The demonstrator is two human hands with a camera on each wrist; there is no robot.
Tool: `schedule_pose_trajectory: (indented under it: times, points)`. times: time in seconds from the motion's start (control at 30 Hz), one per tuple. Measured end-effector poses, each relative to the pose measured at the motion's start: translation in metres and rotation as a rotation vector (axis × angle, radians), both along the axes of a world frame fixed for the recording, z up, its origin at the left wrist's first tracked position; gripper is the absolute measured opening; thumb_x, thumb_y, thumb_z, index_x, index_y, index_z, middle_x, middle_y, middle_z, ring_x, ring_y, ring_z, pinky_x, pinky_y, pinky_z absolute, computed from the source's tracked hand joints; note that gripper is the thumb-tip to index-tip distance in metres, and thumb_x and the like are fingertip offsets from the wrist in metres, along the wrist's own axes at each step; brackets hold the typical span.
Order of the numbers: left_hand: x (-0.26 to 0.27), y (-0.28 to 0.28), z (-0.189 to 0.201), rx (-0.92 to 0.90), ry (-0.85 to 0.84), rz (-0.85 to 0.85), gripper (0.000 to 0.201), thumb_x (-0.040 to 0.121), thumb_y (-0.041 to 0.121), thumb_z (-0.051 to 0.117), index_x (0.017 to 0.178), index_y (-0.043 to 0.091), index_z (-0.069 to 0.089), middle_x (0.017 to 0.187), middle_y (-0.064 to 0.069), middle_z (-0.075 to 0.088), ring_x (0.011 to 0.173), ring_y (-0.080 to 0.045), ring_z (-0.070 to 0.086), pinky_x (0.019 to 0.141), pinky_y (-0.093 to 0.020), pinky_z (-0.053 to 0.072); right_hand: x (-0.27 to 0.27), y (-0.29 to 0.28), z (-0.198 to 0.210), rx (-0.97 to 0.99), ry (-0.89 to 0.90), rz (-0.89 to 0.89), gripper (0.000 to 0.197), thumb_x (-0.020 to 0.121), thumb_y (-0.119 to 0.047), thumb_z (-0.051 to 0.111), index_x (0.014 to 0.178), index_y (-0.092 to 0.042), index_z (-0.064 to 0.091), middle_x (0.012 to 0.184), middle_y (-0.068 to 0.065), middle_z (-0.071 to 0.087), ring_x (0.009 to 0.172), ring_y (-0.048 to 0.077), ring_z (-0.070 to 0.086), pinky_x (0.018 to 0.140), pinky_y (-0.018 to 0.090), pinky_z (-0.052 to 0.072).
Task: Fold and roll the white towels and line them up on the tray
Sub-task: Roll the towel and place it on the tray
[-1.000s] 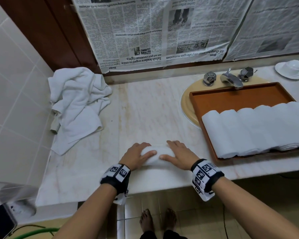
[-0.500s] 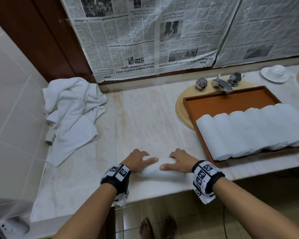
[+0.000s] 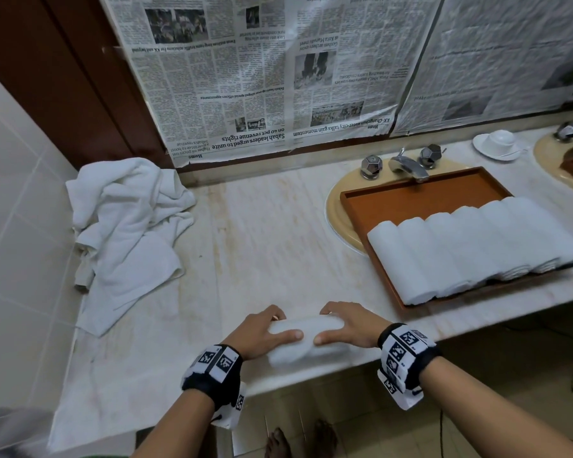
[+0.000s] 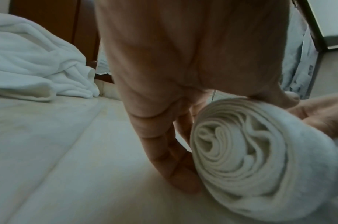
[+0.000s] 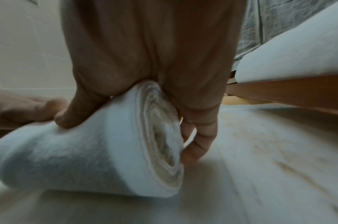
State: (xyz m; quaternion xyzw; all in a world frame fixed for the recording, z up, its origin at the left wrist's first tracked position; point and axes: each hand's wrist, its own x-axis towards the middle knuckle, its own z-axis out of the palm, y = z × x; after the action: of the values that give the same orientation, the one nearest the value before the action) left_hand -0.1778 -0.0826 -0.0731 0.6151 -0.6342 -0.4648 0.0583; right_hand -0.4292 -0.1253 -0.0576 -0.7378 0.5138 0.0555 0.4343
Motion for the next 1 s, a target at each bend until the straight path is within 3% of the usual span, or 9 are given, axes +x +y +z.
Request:
schedule_pose_trajectory:
  times: [0.17,0.33,0.53,0.73,0.87,1.0]
  points:
    - [-0.004,-0.003,0.006,-0.052,0.095,-0.056,0.059,0.074,0.068,0.073,0.124,0.040,0.055,0.116,0.017,0.061,0.104,-0.002,0.056,0.084,-0.017,0.044,-0.011,0.000,0.009,-0.008,-0.028,-0.061,0.053,0.075,-0.064,0.072,0.115,-0.032,0.058,0.113,-0.011,0.060,0.103,0.008,0.054,0.089,0.026,0.044]
    - [-0.016,-0.021,0.028,-0.160,0.127,-0.028,0.051,0.072,0.070,0.071,0.112,0.041,0.064,0.109,0.021,0.067,0.101,0.001,0.060,0.081,-0.016,0.045,-0.027,-0.007,0.035,-0.083,-0.081,-0.050,0.056,0.081,-0.065,0.066,0.127,-0.034,0.057,0.126,-0.015,0.059,0.114,0.005,0.052,0.102,0.029,0.039]
    - [-0.049,-0.067,0.073,-0.230,0.230,-0.009,0.037,0.074,0.056,0.080,0.106,0.038,0.072,0.108,0.026,0.069,0.101,0.007,0.062,0.085,-0.014,0.046,-0.070,-0.043,0.077,-0.187,-0.161,-0.047,0.058,0.085,-0.056,0.066,0.137,-0.032,0.056,0.129,-0.017,0.057,0.116,0.000,0.051,0.101,0.020,0.037]
    - [-0.110,-0.142,0.107,-0.325,0.278,0.042,0.033,0.078,0.050,0.079,0.109,0.038,0.074,0.108,0.027,0.070,0.101,0.009,0.063,0.085,-0.011,0.048,-0.135,-0.127,0.110,-0.335,-0.218,0.008,0.048,0.088,-0.054,0.064,0.132,-0.035,0.061,0.124,-0.016,0.063,0.114,0.001,0.054,0.100,0.020,0.038]
    - [-0.152,-0.202,0.107,-0.389,0.258,0.104,0.032,0.081,0.054,0.074,0.110,0.040,0.072,0.111,0.027,0.069,0.104,0.009,0.060,0.086,-0.011,0.046,-0.171,-0.201,0.121,-0.319,-0.213,0.001,0.047,0.087,-0.049,0.068,0.130,-0.031,0.063,0.128,-0.016,0.062,0.116,0.001,0.054,0.101,0.020,0.039]
    - [-0.180,-0.249,0.088,-0.369,0.190,0.192,0.032,0.082,0.055,0.073,0.110,0.040,0.072,0.110,0.023,0.068,0.103,0.007,0.059,0.080,-0.011,0.043,-0.189,-0.258,0.112,-0.196,-0.201,-0.034,0.044,0.088,-0.047,0.069,0.128,-0.031,0.064,0.120,-0.019,0.061,0.110,0.000,0.055,0.085,0.012,0.042]
